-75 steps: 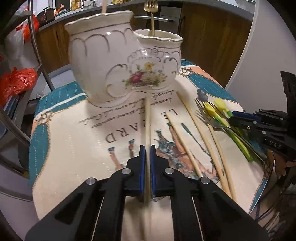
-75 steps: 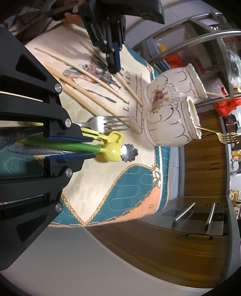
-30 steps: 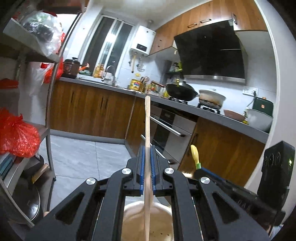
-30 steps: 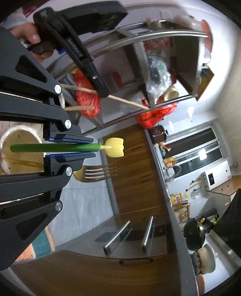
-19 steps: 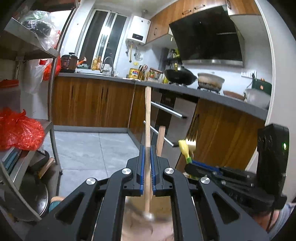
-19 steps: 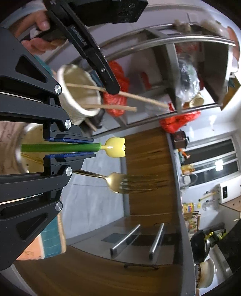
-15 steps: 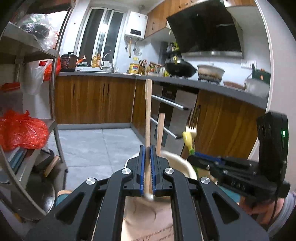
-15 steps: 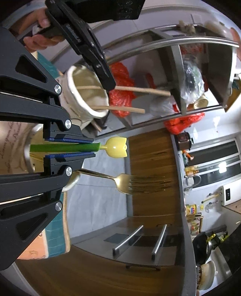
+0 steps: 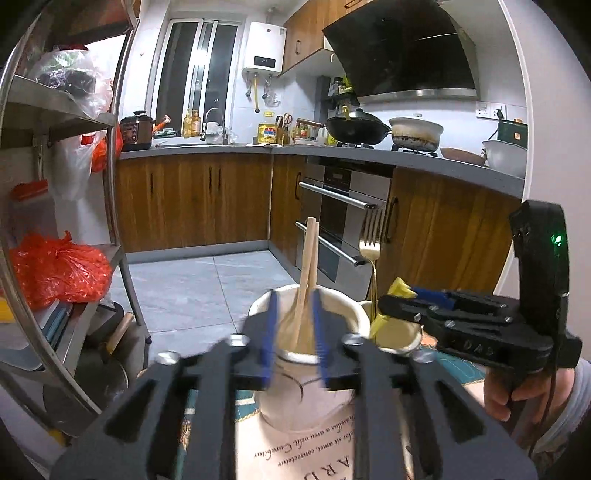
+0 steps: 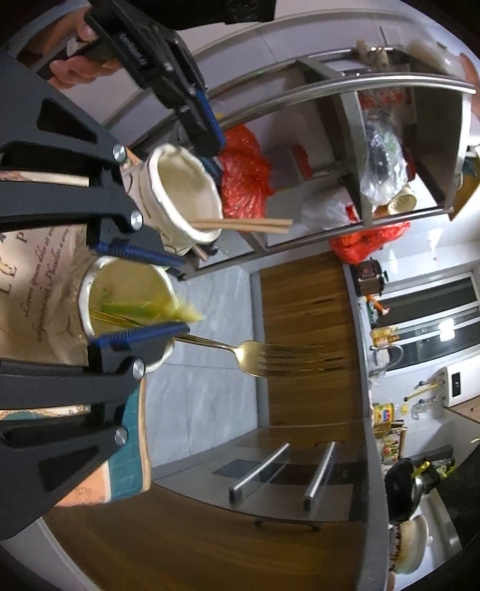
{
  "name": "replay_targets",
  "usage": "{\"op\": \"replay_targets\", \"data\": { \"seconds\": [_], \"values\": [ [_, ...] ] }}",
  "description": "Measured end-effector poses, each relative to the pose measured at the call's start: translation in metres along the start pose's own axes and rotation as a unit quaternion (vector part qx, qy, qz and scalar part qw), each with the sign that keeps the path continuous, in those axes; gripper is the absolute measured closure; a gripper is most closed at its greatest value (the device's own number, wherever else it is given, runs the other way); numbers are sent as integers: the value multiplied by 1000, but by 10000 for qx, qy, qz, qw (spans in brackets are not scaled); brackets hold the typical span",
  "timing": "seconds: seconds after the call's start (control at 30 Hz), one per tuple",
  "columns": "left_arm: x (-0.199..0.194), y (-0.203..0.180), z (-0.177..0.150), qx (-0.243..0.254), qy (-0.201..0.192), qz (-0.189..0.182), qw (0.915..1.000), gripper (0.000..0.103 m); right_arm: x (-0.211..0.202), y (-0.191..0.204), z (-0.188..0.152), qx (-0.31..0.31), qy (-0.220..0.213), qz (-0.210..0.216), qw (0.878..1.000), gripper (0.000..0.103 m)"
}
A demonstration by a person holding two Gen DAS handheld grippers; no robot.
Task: Organize utensils
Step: 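Drop the spoon into the small cup while the left drops the chopstick into the tall cup, then grasp the silver flower spoon with the right tool while the left grasps a chopstick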
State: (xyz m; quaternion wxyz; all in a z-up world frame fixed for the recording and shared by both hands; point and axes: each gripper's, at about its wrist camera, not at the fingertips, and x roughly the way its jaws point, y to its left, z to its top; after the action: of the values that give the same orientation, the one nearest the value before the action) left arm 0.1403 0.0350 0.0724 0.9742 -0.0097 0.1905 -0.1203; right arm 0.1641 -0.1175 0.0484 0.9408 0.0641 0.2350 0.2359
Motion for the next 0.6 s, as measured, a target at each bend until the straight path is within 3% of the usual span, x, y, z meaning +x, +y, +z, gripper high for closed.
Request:
{"op": "replay_targets", "data": {
  "seconds": [0.13, 0.2, 0.33, 0.4, 0.6],
  "values": [
    [-18, -1, 0, -48, -64, 16, 10000, 45, -23, 1, 3, -57, -147, -119, 9998, 48],
    [-25, -1, 0, -90, -78, 15, 9999, 32, -35, 1, 3, -44, -218, -162, 9996, 30],
    [-44, -2, -1, -179, -164, -2, 9997, 11, -62, 0, 1, -53, -370, -270, 9989, 12],
    [-51, -2, -1, -179, -191, 15, 9997, 5, -76, 0, -1, -85, -464, -354, 9983, 7],
    [-72, -7, -1, -214, -154, 86, 9996, 6, -117, -4, -9, -102, -689, -673, 9953, 5]
  ]
}}
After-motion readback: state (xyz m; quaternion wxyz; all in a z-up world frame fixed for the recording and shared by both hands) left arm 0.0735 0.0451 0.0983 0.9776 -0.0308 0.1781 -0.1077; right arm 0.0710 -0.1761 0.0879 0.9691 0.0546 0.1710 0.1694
